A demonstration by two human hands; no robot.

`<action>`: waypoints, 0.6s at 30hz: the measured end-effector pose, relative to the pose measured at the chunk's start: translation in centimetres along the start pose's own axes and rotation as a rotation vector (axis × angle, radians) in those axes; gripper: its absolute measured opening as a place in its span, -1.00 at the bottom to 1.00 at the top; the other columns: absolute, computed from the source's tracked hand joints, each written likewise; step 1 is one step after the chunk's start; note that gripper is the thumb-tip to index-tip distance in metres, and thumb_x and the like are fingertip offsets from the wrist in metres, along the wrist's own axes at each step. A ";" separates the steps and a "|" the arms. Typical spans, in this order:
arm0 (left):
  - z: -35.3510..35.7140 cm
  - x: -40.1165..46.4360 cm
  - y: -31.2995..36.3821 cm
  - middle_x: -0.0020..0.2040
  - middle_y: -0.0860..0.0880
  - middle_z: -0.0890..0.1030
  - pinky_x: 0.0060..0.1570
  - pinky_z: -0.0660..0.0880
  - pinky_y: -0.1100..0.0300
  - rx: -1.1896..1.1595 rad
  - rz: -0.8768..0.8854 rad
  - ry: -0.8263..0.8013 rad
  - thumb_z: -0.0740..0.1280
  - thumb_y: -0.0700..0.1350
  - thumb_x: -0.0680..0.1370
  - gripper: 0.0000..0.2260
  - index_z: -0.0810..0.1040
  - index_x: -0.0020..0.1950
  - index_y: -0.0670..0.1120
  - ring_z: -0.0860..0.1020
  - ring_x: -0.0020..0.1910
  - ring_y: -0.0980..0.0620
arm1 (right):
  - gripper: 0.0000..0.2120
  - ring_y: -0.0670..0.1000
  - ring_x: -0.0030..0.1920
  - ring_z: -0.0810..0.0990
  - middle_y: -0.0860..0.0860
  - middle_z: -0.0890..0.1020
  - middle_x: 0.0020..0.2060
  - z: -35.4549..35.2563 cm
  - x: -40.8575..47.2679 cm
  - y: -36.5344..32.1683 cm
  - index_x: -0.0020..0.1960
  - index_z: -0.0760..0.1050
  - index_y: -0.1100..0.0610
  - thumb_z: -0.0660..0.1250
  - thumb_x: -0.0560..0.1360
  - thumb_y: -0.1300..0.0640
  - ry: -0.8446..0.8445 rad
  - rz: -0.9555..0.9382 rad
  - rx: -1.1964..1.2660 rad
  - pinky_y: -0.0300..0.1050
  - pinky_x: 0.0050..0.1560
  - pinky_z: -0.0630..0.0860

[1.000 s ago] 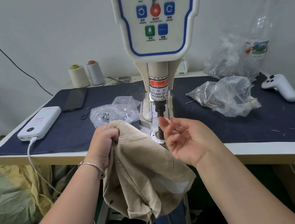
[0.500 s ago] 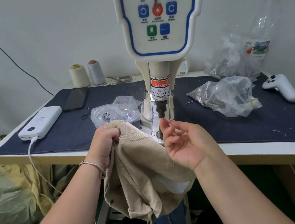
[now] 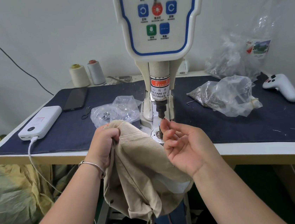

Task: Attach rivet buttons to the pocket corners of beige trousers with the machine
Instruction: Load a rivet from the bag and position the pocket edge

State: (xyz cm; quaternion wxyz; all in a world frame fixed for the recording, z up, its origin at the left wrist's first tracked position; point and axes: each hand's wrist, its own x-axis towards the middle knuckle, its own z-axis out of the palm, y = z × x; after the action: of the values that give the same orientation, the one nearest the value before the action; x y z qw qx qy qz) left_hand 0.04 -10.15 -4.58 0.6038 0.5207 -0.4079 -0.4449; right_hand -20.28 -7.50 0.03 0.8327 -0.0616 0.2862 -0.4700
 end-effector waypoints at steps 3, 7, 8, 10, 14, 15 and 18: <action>0.0 0.1 -0.1 -0.48 0.06 0.17 -0.56 0.12 0.31 -0.007 0.004 0.004 0.11 -0.32 0.07 -0.78 0.18 -0.49 -0.01 0.14 -0.50 0.10 | -0.88 -0.11 -0.47 0.51 0.14 0.68 -0.17 -0.2 0.0 0.2 0.04 0.53 0.30 0.28 0.52 0.31 -0.019 -0.015 0.001 -0.34 -0.60 0.34; 0.1 0.1 -0.1 -0.49 0.07 0.18 -0.57 0.13 0.32 -0.006 0.009 0.008 0.11 -0.32 0.07 -0.77 0.19 -0.50 0.00 0.14 -0.50 0.10 | -0.84 -0.10 -0.46 0.53 0.17 0.69 -0.10 -0.4 0.0 0.4 0.08 0.52 0.31 0.25 0.52 0.33 -0.039 -0.030 0.020 -0.34 -0.58 0.36; 0.1 0.1 -0.1 -0.49 0.07 0.18 -0.57 0.13 0.32 -0.009 0.009 0.008 0.11 -0.32 0.07 -0.77 0.19 -0.50 0.01 0.14 -0.50 0.10 | -0.83 -0.09 -0.45 0.54 0.17 0.69 -0.08 -0.4 -0.1 0.4 0.08 0.53 0.32 0.25 0.52 0.33 -0.043 -0.033 0.024 -0.35 -0.57 0.37; 0.1 0.1 0.0 -0.49 0.06 0.17 -0.57 0.13 0.31 -0.012 0.007 0.007 0.11 -0.32 0.07 -0.77 0.19 -0.51 0.00 0.13 -0.50 0.10 | -0.82 -0.09 -0.44 0.54 0.17 0.70 -0.06 -0.5 -0.1 0.5 0.08 0.53 0.33 0.24 0.52 0.33 -0.054 -0.039 0.025 -0.35 -0.56 0.37; 0.0 0.2 -0.1 -0.49 0.07 0.18 -0.56 0.13 0.31 0.005 0.015 0.003 0.11 -0.32 0.07 -0.77 0.19 -0.52 0.01 0.14 -0.50 0.10 | -0.81 -0.09 -0.41 0.55 0.18 0.70 -0.03 -0.5 -0.3 0.6 0.10 0.53 0.33 0.24 0.53 0.32 -0.071 -0.055 0.024 -0.35 -0.55 0.38; 0.0 0.2 -0.1 -0.49 0.07 0.18 -0.56 0.13 0.31 0.005 0.019 0.002 0.11 -0.32 0.07 -0.77 0.19 -0.52 0.01 0.14 -0.50 0.10 | -0.81 -0.09 -0.41 0.55 0.18 0.70 -0.02 -0.5 -0.3 0.6 0.11 0.52 0.32 0.24 0.52 0.32 -0.076 -0.057 0.031 -0.35 -0.54 0.38; 0.0 0.1 -0.1 -0.49 0.07 0.18 -0.57 0.14 0.32 0.006 0.018 -0.002 0.11 -0.32 0.07 -0.77 0.19 -0.52 0.01 0.15 -0.50 0.11 | -0.76 -0.09 -0.40 0.55 0.18 0.69 -0.01 -0.4 -0.2 0.7 0.15 0.51 0.33 0.25 0.50 0.32 -0.083 -0.052 0.054 -0.35 -0.54 0.38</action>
State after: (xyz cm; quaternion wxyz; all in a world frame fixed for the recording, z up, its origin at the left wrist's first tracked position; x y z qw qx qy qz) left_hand 0.08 -10.25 -4.69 0.6058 0.5183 -0.4143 -0.4389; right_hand -20.09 -6.87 -0.45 0.8328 -0.0660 0.2370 -0.4958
